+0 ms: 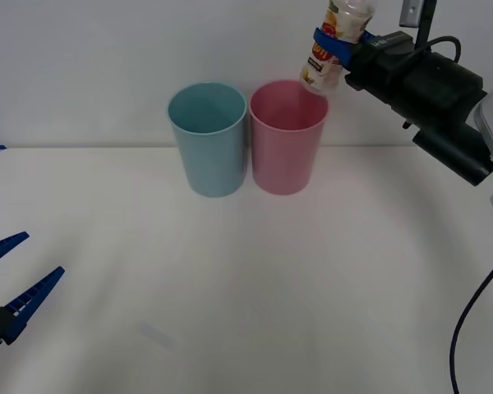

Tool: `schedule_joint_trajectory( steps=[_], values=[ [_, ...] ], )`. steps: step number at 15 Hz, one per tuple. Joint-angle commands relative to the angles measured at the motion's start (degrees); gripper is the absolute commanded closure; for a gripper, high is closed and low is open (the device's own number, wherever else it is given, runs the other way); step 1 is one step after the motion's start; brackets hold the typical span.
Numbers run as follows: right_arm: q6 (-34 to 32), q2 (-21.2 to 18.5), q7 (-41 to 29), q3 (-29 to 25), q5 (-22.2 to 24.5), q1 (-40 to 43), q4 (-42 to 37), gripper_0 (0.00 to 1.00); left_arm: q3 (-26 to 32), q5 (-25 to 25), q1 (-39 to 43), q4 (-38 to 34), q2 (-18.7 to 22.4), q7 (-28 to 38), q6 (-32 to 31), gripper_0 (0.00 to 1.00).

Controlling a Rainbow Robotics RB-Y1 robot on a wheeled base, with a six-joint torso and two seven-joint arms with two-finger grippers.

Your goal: Grasp the object on the table and drop it into the matching bin: aluminum can to the light blue bin, PET bottle to the pink bin.

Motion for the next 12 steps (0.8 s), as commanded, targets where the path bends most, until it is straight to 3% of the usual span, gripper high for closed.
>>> schedule_joint_trajectory(
  steps=[1, 5, 9, 10, 11, 12],
  values=[
    [0.0, 2.7, 0.7, 0.0, 2.8, -3.2, 4.4, 1.00, 0.0, 0.0, 0.0, 0.0, 0.0, 0.0, 0.0, 0.00],
    [0.2, 5.8, 2.3, 0.0, 5.0, -7.5, 11.4, 1.00, 0.0, 0.0, 0.0, 0.0, 0.0, 0.0, 0.0, 0.00],
    [0.8, 6.7, 3.2, 0.6, 6.0, -8.4, 13.0, 1.00, 0.0, 0.0, 0.0, 0.0, 0.0, 0.0, 0.0, 0.00],
    [0.8, 6.7, 3.2, 0.6, 6.0, -8.4, 13.0, 0.96, 0.0, 0.0, 0.0, 0.0, 0.0, 0.0, 0.0, 0.00],
    [0.9, 6.7, 3.2, 0.7, 6.0, -8.3, 13.0, 0.74, 0.0, 0.0, 0.0, 0.0, 0.0, 0.0, 0.0, 0.00],
    [0.9, 6.7, 2.9, 0.7, 5.9, -8.3, 13.0, 0.30, 0.0, 0.0, 0.0, 0.0, 0.0, 0.0, 0.0, 0.00]
  ],
)
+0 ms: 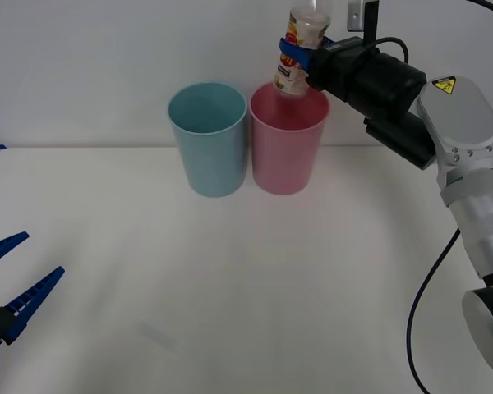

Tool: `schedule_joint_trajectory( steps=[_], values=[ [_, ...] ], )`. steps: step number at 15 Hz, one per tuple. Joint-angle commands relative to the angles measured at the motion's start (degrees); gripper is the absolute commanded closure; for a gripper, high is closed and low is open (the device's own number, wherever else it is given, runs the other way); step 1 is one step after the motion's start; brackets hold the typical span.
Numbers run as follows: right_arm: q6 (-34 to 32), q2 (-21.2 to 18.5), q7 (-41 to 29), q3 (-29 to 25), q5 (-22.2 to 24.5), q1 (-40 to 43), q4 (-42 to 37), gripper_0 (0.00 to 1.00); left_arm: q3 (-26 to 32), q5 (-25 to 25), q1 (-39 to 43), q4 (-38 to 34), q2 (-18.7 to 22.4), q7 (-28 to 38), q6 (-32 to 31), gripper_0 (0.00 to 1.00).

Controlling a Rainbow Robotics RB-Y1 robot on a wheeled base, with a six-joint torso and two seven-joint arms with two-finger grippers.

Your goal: Grasp the object on the table and drop it into the matching bin: aluminum can to the light blue bin, PET bottle to the pink bin.

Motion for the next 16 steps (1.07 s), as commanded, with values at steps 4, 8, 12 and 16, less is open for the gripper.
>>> schedule_joint_trajectory(
  steps=[4, 8, 12, 16],
  values=[
    [0.1, 0.0, 0.0, 0.1, -0.4, 0.5, 0.0, 0.00, 0.0, 0.0, 0.0, 0.0, 0.0, 0.0, 0.0, 0.00],
    [0.1, -0.3, -0.2, 0.0, -1.9, 2.5, -2.5, 0.00, 0.0, 0.0, 0.0, 0.0, 0.0, 0.0, 0.0, 0.00],
    [0.1, -2.4, -0.3, -0.5, -3.0, 8.9, -10.6, 0.00, 0.0, 0.0, 0.0, 0.0, 0.0, 0.0, 0.0, 0.00],
    [0.1, -5.4, -0.3, -1.3, -5.2, 15.5, -17.5, 0.00, 0.0, 0.0, 0.0, 0.0, 0.0, 0.0, 0.0, 0.00]
  ],
)
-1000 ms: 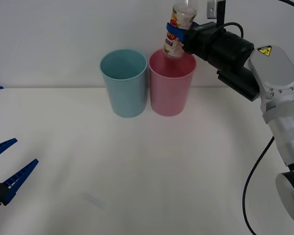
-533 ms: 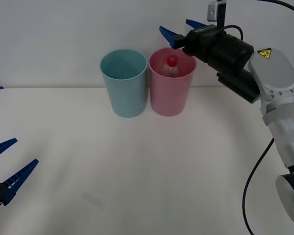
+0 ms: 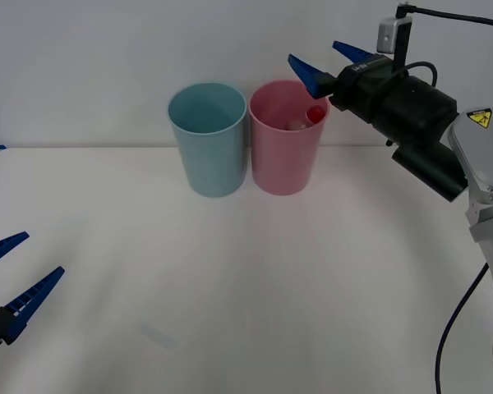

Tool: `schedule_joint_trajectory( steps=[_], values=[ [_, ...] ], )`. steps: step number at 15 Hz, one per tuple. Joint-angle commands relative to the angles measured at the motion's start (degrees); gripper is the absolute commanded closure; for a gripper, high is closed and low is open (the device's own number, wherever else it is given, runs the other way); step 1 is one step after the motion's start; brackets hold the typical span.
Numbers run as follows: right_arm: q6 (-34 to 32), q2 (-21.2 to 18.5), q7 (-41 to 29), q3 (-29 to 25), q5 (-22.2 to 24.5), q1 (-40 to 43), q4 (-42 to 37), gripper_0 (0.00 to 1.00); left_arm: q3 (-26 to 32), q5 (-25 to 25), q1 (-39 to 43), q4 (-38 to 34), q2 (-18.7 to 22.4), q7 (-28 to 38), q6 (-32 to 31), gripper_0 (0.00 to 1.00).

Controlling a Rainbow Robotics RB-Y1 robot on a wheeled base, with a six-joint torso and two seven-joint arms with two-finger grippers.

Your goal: Grasp the object on the table and drop it into the matching bin: aluminum can to the light blue bin, PET bottle to the pink bin.

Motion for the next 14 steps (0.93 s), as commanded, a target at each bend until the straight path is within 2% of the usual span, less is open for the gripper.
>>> schedule_joint_trajectory(
  steps=[1, 5, 11, 14],
  values=[
    [0.0, -2.0, 0.2, -0.8, -1.7, 4.6, -4.7, 0.00, 0.0, 0.0, 0.0, 0.0, 0.0, 0.0, 0.0, 0.00],
    [-0.5, -5.0, 0.9, -3.6, -3.8, 14.0, -12.8, 0.00, 0.0, 0.0, 0.0, 0.0, 0.0, 0.0, 0.0, 0.00],
    [-10.3, -6.1, 4.0, -13.4, -7.4, 29.6, -22.1, 0.00, 0.0, 0.0, 0.0, 0.0, 0.0, 0.0, 0.0, 0.00],
    [-13.4, -6.0, 10.8, -17.2, -10.0, 36.0, -24.2, 0.00, 0.0, 0.0, 0.0, 0.0, 0.0, 0.0, 0.0, 0.00]
  ],
)
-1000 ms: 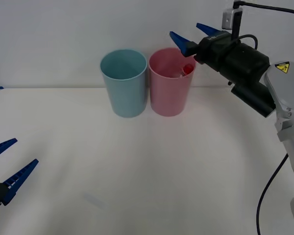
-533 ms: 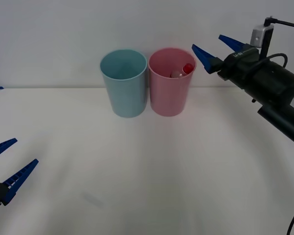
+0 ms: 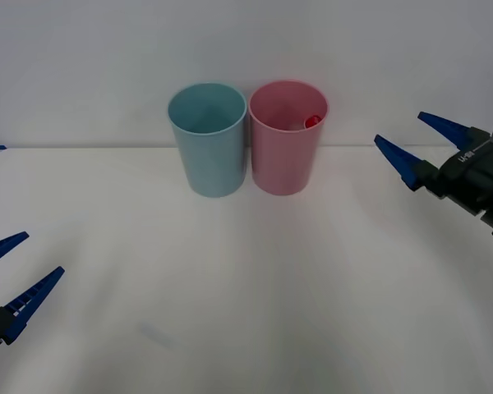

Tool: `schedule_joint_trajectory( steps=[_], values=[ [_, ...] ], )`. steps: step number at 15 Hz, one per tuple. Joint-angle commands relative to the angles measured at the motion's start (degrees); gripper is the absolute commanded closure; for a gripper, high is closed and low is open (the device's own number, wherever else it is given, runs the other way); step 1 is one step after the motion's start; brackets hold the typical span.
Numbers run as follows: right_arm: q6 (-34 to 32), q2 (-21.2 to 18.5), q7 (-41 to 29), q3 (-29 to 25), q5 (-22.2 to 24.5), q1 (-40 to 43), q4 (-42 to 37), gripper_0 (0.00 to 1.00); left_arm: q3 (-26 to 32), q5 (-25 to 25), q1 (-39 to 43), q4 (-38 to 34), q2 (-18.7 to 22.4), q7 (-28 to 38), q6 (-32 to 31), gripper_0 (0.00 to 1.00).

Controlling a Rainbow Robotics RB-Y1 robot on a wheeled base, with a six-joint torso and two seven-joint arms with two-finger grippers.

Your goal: Grasp the object on the table and drop it into the matching bin: aluminum can to the light blue bin, PET bottle to the pink bin.

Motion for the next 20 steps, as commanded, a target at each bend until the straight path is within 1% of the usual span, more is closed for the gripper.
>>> schedule_joint_trajectory(
  steps=[1, 5, 7, 8, 10, 15, 18, 20],
  values=[
    [-3.5, 0.1, 7.4, -3.4, -2.4, 5.4, -0.6, 0.00, 0.0, 0.0, 0.0, 0.0, 0.0, 0.0, 0.0, 0.00],
    [-9.2, 0.1, 13.1, -8.3, -6.5, 12.3, -0.6, 0.00, 0.0, 0.0, 0.0, 0.0, 0.0, 0.0, 0.0, 0.00],
    [-13.1, 0.6, 13.3, -11.2, -7.9, 15.5, -0.6, 0.00, 0.0, 0.0, 0.0, 0.0, 0.0, 0.0, 0.0, 0.00],
    [-16.1, 1.9, 13.4, -13.5, -7.9, 16.8, -0.6, 0.00, 0.0, 0.0, 0.0, 0.0, 0.0, 0.0, 0.0, 0.00],
    [-20.4, 3.3, 13.0, -16.4, -7.9, 18.5, -0.6, 0.00, 0.0, 0.0, 0.0, 0.0, 0.0, 0.0, 0.0, 0.00],
    [-23.0, 3.5, 13.3, -17.8, -11.3, 24.1, -0.6, 0.00, 0.0, 0.0, 0.0, 0.0, 0.0, 0.0, 0.0, 0.00],
    [-24.1, 3.5, 13.8, -18.0, -14.7, 27.6, -0.6, 0.00, 0.0, 0.0, 0.0, 0.0, 0.0, 0.0, 0.0, 0.00],
    [-24.7, 3.5, 14.1, -17.9, -15.0, 28.6, -0.6, 0.00, 0.0, 0.0, 0.0, 0.0, 0.0, 0.0, 0.0, 0.00]
  ],
)
